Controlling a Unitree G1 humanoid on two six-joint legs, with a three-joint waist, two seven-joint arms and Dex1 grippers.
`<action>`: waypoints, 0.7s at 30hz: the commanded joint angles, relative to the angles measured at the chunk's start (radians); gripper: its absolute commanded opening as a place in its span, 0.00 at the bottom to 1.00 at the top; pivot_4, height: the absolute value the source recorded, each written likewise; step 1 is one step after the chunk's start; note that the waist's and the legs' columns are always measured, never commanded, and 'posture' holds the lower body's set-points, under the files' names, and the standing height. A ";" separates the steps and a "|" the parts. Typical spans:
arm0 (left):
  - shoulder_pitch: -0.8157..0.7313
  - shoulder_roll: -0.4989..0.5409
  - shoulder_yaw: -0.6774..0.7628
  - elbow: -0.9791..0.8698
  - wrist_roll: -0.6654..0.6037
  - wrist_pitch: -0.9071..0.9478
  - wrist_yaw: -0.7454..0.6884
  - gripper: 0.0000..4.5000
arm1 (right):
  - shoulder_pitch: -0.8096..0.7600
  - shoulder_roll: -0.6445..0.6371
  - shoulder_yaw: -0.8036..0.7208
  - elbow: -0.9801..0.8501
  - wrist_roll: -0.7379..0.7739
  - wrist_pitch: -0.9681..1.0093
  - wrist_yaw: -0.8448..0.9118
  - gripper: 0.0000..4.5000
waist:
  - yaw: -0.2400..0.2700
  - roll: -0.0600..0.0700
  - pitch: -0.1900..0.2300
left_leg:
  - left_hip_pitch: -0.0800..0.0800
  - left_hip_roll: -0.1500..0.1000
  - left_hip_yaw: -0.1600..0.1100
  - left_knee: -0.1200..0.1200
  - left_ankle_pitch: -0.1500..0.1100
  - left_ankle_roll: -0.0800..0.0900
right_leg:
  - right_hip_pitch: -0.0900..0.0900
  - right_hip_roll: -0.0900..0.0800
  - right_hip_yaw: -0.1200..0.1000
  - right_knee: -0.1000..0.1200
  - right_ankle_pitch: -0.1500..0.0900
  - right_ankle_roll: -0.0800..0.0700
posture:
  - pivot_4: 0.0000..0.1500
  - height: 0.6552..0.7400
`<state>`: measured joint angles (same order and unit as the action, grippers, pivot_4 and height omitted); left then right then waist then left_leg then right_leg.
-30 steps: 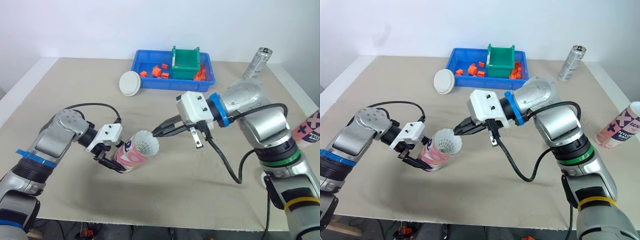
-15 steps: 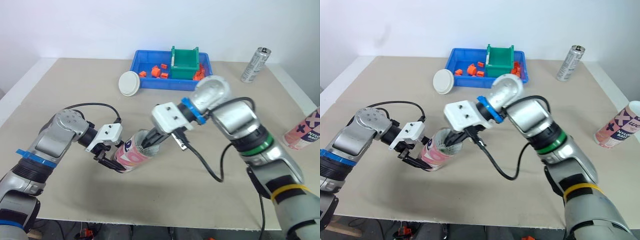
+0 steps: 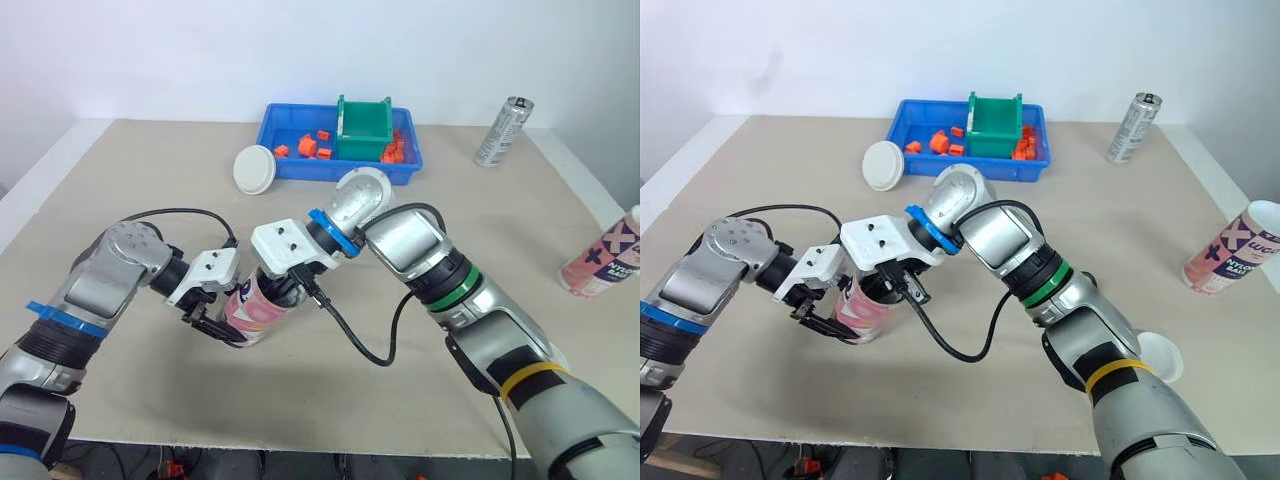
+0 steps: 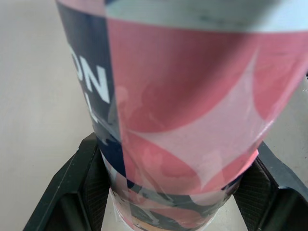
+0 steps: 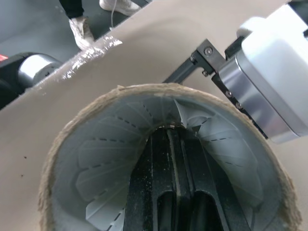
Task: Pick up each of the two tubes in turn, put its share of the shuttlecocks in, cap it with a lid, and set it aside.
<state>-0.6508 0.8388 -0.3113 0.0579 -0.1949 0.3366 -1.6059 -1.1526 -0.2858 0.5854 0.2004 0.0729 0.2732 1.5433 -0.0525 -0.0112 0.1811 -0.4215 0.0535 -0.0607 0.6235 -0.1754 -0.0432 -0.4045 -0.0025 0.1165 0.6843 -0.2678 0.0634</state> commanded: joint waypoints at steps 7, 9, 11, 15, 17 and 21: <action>-0.002 -0.029 0.014 -0.037 -0.012 0.003 0.025 0.72 | -0.093 -0.124 -0.145 -0.033 0.248 0.082 0.071 0.01 | 0.009 0.000 0.002 | -0.005 -0.001 -0.001 0.001 0.002 -0.002 | -0.002 -0.001 0.000 0.000 0.001 0.001 | 1.00 0.89; 0.000 -0.030 0.016 -0.039 -0.012 0.004 0.026 0.72 | -0.107 -0.206 -0.157 -0.072 0.315 0.086 0.071 0.01 | 0.010 0.000 0.002 | -0.007 -0.002 -0.001 0.001 0.002 -0.003 | -0.003 -0.002 0.000 -0.001 0.000 0.003 | 1.00 0.89; 0.003 -0.033 0.019 -0.041 -0.014 0.004 0.029 0.72 | -0.117 -0.290 -0.173 -0.109 0.382 0.099 0.071 0.01 | 0.010 -0.001 0.003 | -0.008 -0.003 -0.001 0.000 0.002 -0.003 | -0.003 -0.004 -0.001 -0.002 -0.001 0.004 | 1.00 0.89; 0.006 -0.071 0.056 -0.057 -0.059 -0.005 0.055 0.72 | -0.092 -0.459 -0.223 -0.146 0.410 0.099 0.071 0.01 | 0.008 -0.001 0.004 | -0.009 -0.003 -0.001 -0.001 0.002 -0.003 | -0.004 -0.004 -0.001 -0.002 -0.002 0.004 | 1.00 0.89; 0.007 -0.099 0.079 -0.071 -0.089 -0.004 0.077 0.72 | -0.064 -0.519 -0.259 -0.152 0.402 0.102 0.071 0.01 | 0.006 -0.002 0.005 | -0.009 -0.003 -0.001 -0.001 0.002 -0.003 | -0.004 -0.004 -0.001 -0.002 -0.002 0.003 | 1.00 0.89; 0.004 -0.203 0.133 -0.058 -0.140 -0.051 0.166 0.72 | 0.048 -0.666 -0.373 -0.127 0.360 0.112 0.018 0.01 | 0.007 -0.004 0.006 | -0.009 -0.003 -0.001 -0.002 0.002 -0.002 | -0.005 -0.004 -0.001 -0.002 -0.003 0.003 | 1.00 0.89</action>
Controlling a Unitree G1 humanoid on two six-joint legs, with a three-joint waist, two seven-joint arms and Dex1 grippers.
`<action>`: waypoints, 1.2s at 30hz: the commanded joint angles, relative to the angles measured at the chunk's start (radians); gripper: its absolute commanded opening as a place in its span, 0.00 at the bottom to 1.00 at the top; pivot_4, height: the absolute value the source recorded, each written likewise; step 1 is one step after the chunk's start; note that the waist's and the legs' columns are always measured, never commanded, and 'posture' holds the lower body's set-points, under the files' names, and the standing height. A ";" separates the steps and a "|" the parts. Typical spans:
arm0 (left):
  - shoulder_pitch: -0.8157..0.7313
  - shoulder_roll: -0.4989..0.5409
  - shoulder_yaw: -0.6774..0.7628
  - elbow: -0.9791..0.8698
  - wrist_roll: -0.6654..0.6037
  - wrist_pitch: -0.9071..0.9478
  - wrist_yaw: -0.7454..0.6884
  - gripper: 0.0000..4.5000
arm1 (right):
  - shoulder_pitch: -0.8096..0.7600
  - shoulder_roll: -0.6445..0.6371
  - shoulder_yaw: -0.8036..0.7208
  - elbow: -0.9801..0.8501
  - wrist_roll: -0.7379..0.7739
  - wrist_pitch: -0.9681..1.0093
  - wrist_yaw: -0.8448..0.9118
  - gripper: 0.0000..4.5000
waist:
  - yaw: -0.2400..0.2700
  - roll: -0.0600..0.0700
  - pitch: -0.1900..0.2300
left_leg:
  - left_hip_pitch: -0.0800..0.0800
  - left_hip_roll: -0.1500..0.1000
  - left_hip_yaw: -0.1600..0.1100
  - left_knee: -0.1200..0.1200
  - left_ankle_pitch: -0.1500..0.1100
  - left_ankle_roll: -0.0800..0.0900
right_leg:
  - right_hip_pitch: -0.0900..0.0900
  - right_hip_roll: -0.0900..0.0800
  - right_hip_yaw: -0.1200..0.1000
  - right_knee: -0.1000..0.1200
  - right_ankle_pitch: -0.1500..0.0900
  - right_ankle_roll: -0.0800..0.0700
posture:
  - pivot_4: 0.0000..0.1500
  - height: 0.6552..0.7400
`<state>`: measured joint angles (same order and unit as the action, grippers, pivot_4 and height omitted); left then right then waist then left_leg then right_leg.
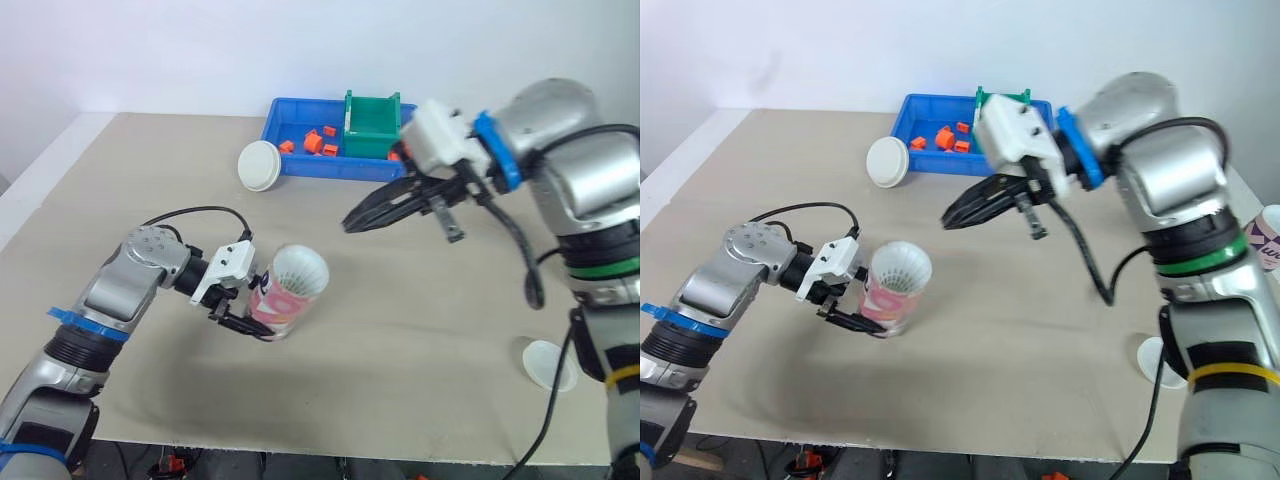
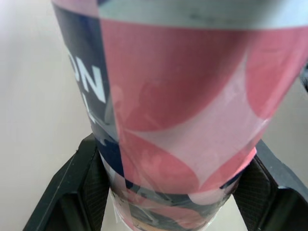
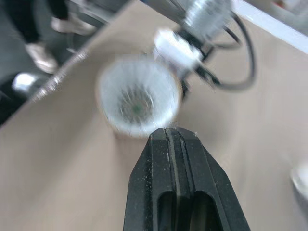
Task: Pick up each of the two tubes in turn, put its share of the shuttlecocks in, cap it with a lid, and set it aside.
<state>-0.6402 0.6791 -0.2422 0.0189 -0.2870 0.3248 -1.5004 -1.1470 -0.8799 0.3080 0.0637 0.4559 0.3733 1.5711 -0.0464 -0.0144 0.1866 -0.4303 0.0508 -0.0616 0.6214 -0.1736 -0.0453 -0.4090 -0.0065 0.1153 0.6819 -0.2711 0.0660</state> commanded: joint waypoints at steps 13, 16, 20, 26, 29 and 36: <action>0.118 -0.312 -0.046 0.053 0.022 -0.156 0.260 0.72 | 0.463 -0.388 -0.171 0.123 -0.199 -0.104 0.036 0.75 | -0.004 0.004 0.002 | 0.000 -0.001 0.003 0.001 -0.001 0.002 | 0.001 -0.001 0.002 0.000 -0.001 0.002 | 1.00 0.89; 0.132 -0.336 -0.087 0.070 0.058 -0.163 0.288 0.72 | 0.511 -0.422 -0.168 0.201 -0.235 -0.156 0.039 0.75 | -0.004 0.004 0.003 | 0.002 -0.001 0.004 0.002 -0.001 0.002 | 0.002 -0.001 0.002 0.000 0.000 0.003 | 1.00 0.89; 0.167 -0.346 -0.108 0.058 0.086 -0.173 0.328 0.72 | 0.547 -0.463 -0.184 0.254 -0.235 -0.184 0.043 0.75 | -0.004 0.007 0.002 | 0.002 -0.002 0.005 0.003 -0.001 0.002 | 0.002 -0.001 0.004 0.000 0.001 0.004 | 1.00 0.89; 0.245 -0.333 -0.103 -0.020 0.086 -0.166 0.383 0.72 | 0.660 -0.540 -0.232 0.234 -0.204 -0.184 0.043 0.75 | -0.003 0.007 0.002 | 0.005 -0.002 0.007 0.003 -0.001 0.002 | 0.004 -0.001 0.007 0.000 0.002 0.005 | 1.00 0.89; 0.280 -0.327 -0.092 -0.065 0.068 -0.138 0.410 0.72 | 0.719 -0.563 -0.264 0.246 -0.211 -0.183 0.042 0.75 | -0.003 0.007 0.002 | 0.005 -0.002 0.007 0.002 -0.001 0.002 | 0.005 -0.001 0.007 0.000 0.001 0.005 | 1.00 0.89; 0.318 -0.303 -0.098 -0.123 0.055 -0.103 0.423 0.72 | 0.812 -0.550 -0.278 0.267 -0.255 -0.206 -0.005 0.75 | -0.004 0.008 0.001 | 0.007 -0.002 0.007 0.002 -0.001 0.002 | 0.006 -0.001 0.007 0.000 0.002 0.005 | 1.00 0.89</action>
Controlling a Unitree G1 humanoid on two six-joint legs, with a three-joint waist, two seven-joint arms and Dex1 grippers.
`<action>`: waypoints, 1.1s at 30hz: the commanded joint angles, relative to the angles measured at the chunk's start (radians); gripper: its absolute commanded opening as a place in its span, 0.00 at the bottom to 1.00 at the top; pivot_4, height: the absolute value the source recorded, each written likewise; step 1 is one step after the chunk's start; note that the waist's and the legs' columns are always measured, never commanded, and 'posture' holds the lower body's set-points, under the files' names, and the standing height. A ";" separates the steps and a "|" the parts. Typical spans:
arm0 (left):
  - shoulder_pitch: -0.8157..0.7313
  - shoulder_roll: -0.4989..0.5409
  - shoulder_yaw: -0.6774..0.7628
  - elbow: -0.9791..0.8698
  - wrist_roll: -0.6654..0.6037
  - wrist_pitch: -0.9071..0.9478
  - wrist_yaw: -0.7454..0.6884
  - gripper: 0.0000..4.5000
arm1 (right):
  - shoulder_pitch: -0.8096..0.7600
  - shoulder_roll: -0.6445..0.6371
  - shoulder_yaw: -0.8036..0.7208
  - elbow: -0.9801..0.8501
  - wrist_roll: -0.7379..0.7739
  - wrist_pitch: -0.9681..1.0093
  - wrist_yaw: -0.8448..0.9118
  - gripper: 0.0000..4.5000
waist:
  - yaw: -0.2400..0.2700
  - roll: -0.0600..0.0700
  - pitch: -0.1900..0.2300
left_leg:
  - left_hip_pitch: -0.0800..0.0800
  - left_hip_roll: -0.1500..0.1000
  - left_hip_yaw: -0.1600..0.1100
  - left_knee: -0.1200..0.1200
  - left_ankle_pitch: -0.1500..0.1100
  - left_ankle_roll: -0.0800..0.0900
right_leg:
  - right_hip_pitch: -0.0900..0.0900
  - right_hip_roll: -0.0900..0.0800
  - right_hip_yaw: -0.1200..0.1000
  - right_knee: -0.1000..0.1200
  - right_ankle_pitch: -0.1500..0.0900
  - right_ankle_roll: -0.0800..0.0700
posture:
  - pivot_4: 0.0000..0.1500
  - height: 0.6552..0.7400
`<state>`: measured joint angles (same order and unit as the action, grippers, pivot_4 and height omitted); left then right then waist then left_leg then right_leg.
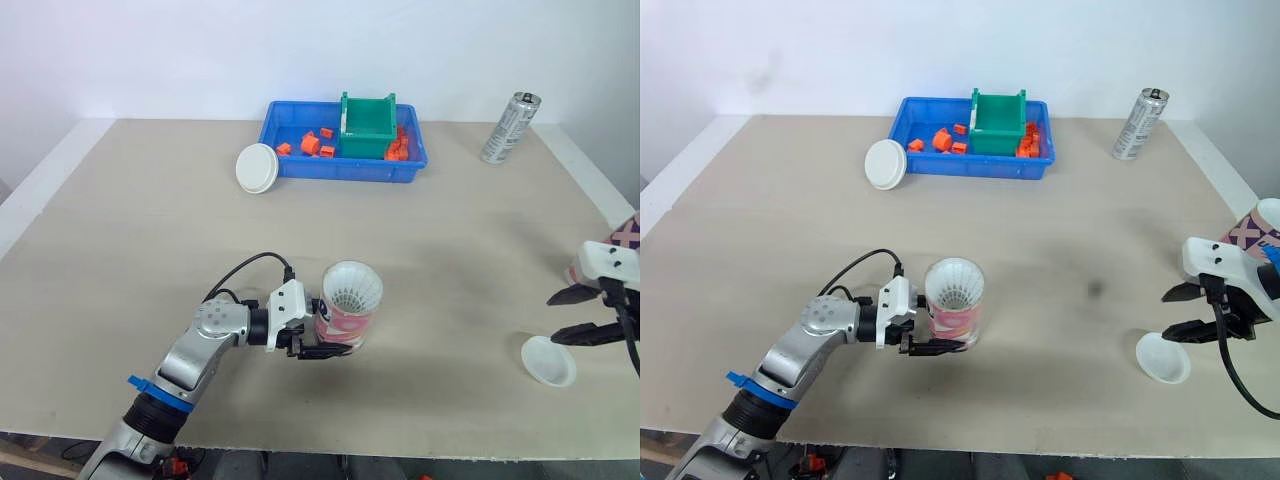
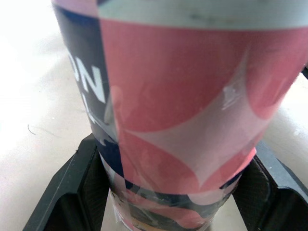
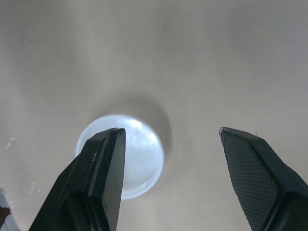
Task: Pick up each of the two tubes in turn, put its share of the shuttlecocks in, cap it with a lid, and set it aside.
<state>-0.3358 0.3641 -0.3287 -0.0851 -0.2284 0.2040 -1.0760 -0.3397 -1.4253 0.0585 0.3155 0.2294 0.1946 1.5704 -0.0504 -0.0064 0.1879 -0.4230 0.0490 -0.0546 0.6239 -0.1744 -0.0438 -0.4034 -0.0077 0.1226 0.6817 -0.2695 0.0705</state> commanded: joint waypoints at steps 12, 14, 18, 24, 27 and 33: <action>-0.030 0.015 0.008 0.011 -0.015 0.019 0.002 0.72 | -0.122 0.146 0.081 0.188 -0.169 -0.036 -0.004 0.75 | -0.002 0.001 0.000 | 0.000 0.000 0.001 0.002 0.001 -0.001 | 0.001 0.000 0.002 0.000 0.002 0.002 | 1.00 0.89; -0.033 0.015 0.012 0.012 -0.017 0.018 0.004 0.72 | -0.146 0.166 0.098 0.215 -0.190 -0.041 0.000 0.75 | -0.002 0.001 0.000 | 0.000 -0.001 0.001 0.002 0.001 -0.002 | 0.001 0.000 0.003 0.000 0.003 0.002 | 1.00 0.89; -0.035 0.015 0.018 0.007 -0.025 0.025 0.012 0.72 | -0.179 0.191 0.125 0.271 -0.229 -0.052 0.009 0.70 | -0.003 0.000 0.000 | 0.000 -0.001 0.001 0.003 0.001 -0.002 | 0.001 0.000 0.003 0.000 0.003 0.002 | 1.00 0.89; -0.040 0.020 0.022 0.016 -0.026 0.023 0.013 0.72 | -0.192 0.180 0.141 0.281 -0.218 -0.060 0.041 0.16 | -0.002 0.000 0.000 | 0.000 -0.001 0.001 0.003 0.001 -0.002 | 0.002 0.000 0.002 0.000 0.003 0.002 | 1.00 0.89; -0.049 0.021 0.016 0.031 -0.023 0.028 0.004 0.72 | -0.197 0.174 0.142 0.267 -0.210 -0.058 0.044 0.01 | -0.002 0.000 0.000 | 0.000 -0.001 0.001 0.003 0.001 -0.002 | 0.002 0.000 0.002 0.000 0.003 0.002 | 1.00 0.89; -0.069 0.027 0.000 0.075 -0.001 0.008 -0.018 0.72 | -0.212 0.173 0.102 0.204 -0.189 -0.043 0.040 0.01 | -0.002 0.001 0.000 | 0.001 -0.001 0.001 0.004 0.001 -0.002 | 0.002 0.000 0.003 0.000 0.003 0.001 | 1.00 0.89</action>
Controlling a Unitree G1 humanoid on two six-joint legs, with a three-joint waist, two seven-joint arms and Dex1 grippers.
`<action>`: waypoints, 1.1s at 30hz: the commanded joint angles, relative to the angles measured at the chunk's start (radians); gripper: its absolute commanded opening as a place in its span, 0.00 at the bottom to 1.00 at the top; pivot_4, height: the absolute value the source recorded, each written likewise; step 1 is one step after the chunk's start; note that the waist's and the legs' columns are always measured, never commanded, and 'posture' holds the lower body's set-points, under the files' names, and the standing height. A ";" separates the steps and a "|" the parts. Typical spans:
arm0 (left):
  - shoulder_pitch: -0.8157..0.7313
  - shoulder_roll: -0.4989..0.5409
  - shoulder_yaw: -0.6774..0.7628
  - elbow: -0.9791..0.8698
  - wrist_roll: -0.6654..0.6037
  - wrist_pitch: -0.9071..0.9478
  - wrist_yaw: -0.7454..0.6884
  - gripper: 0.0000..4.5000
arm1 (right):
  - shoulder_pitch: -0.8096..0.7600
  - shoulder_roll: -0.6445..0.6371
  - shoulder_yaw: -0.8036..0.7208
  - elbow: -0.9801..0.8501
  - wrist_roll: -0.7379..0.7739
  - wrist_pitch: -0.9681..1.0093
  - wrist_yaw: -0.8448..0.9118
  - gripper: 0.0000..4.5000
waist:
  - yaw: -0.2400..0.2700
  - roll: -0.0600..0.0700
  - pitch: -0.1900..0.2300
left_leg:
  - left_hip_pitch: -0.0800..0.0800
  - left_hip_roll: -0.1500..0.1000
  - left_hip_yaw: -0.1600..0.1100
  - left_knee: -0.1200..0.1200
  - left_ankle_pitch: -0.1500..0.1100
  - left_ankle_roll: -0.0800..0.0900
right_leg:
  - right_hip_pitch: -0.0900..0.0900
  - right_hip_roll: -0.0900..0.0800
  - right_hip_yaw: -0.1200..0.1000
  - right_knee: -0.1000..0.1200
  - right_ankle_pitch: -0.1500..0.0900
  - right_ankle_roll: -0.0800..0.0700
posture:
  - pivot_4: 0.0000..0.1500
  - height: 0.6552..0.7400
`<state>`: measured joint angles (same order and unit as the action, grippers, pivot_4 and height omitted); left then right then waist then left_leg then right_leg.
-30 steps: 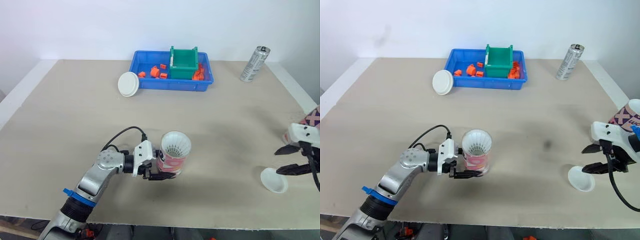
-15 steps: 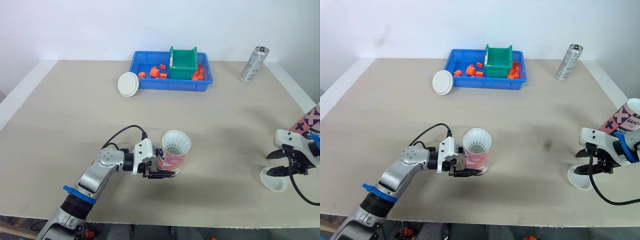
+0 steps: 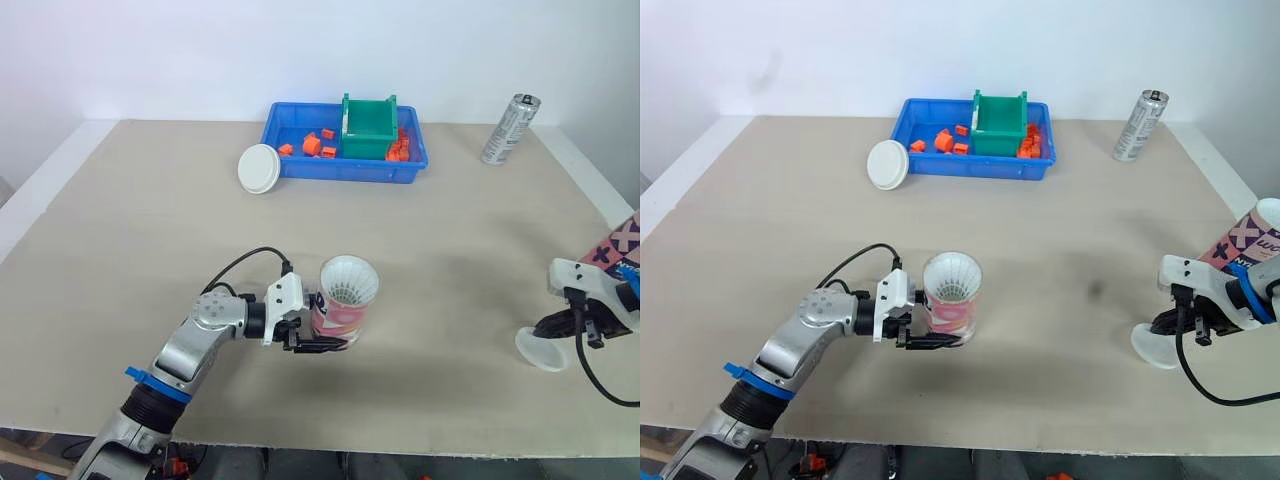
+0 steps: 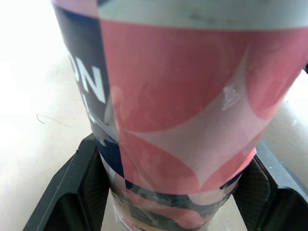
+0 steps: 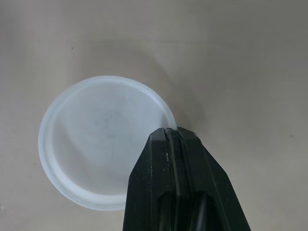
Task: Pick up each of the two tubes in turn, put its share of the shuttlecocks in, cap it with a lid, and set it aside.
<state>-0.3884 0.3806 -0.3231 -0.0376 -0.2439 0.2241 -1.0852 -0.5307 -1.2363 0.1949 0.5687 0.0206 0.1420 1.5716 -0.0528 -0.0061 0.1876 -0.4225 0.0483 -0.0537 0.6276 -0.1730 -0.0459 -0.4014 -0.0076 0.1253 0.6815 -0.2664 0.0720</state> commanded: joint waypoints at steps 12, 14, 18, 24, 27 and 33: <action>-0.111 0.009 -0.040 0.172 0.035 -0.057 -0.103 0.72 | -0.355 0.042 -0.084 -0.583 0.331 0.262 0.043 0.01 | -0.004 0.002 0.000 | 0.000 0.000 0.001 0.002 0.002 -0.001 | 0.000 0.000 0.001 0.000 0.001 -0.002 | 1.00 0.89; -0.127 0.009 -0.042 0.195 0.038 -0.067 -0.117 0.72 | -0.417 0.062 -0.061 -0.611 0.350 0.271 0.043 0.01 | -0.002 0.001 0.000 | -0.001 0.000 0.000 0.001 0.002 -0.001 | -0.001 0.000 0.001 -0.001 0.001 -0.003 | 1.00 0.89; -0.169 0.003 -0.045 0.248 0.045 -0.088 -0.137 0.72 | -0.577 0.147 0.054 -0.665 0.383 0.224 0.043 0.01 | -0.001 0.000 0.001 | -0.002 0.000 0.000 0.000 0.001 -0.001 | -0.002 0.000 0.001 -0.001 0.000 -0.003 | 1.00 0.89; -0.200 0.004 -0.054 0.276 0.040 -0.064 -0.171 0.72 | -0.689 0.232 0.166 -0.686 0.413 0.174 0.043 0.01 | -0.004 0.000 0.001 | -0.002 0.000 0.000 -0.001 0.001 -0.001 | -0.003 0.000 0.000 -0.001 0.000 -0.003 | 1.00 0.89; -0.212 0.011 -0.066 0.284 0.051 -0.057 -0.187 0.72 | -0.737 0.294 0.221 -0.651 0.377 0.117 0.043 0.01 | -0.004 0.000 0.001 | -0.003 0.000 0.000 -0.001 0.001 -0.001 | -0.004 0.000 0.000 -0.001 0.000 -0.003 | 1.00 0.89; -0.220 0.010 -0.067 0.285 0.053 -0.054 -0.191 0.72 | -0.789 0.343 0.284 -0.597 0.359 0.051 0.043 0.01 | -0.004 -0.001 0.001 | -0.003 0.000 0.000 -0.002 0.001 -0.001 | -0.004 0.001 0.000 0.000 0.001 -0.001 | 1.00 0.89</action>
<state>-0.6148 0.3737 -0.3751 0.2198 -0.2351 0.1518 -1.2749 -1.2864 -0.8913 0.4804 -0.0348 0.3856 0.2222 1.5759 -0.0566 -0.0067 0.1890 -0.4255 0.0488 -0.0541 0.6258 -0.1716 -0.0465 -0.4053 -0.0070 0.1249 0.6812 -0.2650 0.0715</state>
